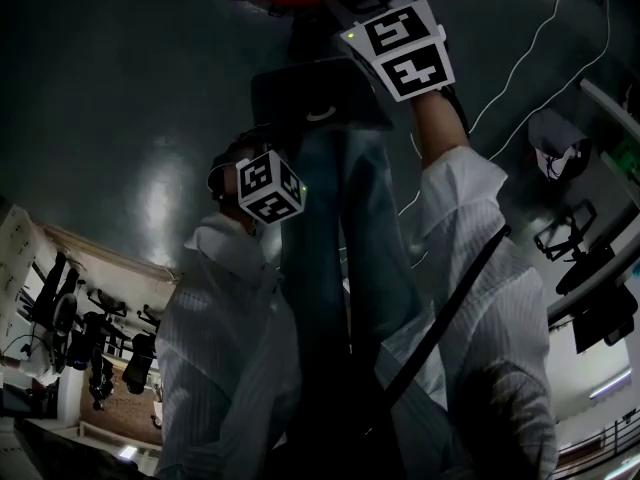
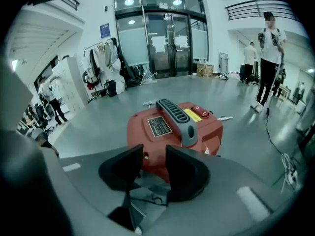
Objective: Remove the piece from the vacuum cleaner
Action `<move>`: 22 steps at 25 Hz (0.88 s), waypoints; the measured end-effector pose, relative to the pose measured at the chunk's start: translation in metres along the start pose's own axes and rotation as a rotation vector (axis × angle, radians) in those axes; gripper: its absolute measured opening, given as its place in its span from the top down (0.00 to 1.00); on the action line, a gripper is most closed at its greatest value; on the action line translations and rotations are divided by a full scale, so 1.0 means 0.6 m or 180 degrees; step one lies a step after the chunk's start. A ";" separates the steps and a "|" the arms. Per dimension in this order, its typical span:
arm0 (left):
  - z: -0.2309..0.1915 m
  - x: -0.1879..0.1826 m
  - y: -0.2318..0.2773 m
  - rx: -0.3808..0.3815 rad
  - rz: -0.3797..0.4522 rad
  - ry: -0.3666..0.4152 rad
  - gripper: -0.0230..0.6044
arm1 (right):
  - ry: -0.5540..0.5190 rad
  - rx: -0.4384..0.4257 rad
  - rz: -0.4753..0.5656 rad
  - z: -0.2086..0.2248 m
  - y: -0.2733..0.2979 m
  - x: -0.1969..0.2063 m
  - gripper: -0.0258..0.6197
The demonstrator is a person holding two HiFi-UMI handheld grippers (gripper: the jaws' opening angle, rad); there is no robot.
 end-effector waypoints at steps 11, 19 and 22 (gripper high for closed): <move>-0.023 -0.091 -0.230 -0.0142 0.0077 0.0186 0.95 | 0.0177 0.0185 0.0873 -0.035 -0.301 -0.150 0.92; 0.030 -0.215 -0.492 -0.0455 0.0482 -0.0006 0.95 | 0.0063 0.0468 0.1589 -0.057 -0.642 -0.308 0.96; 0.052 -0.256 -0.596 -0.0646 0.0693 -0.0142 0.95 | 0.0162 0.0472 0.1750 -0.081 -0.743 -0.328 0.96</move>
Point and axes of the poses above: the fingertips, and each gripper's own axes: y forward along the fingers, z to its right, x out of its underside, the point moved 6 cm from there along -y, backward along the fingers, and after that the axes turned 5 degrees about -z, right-handed, at the moved point
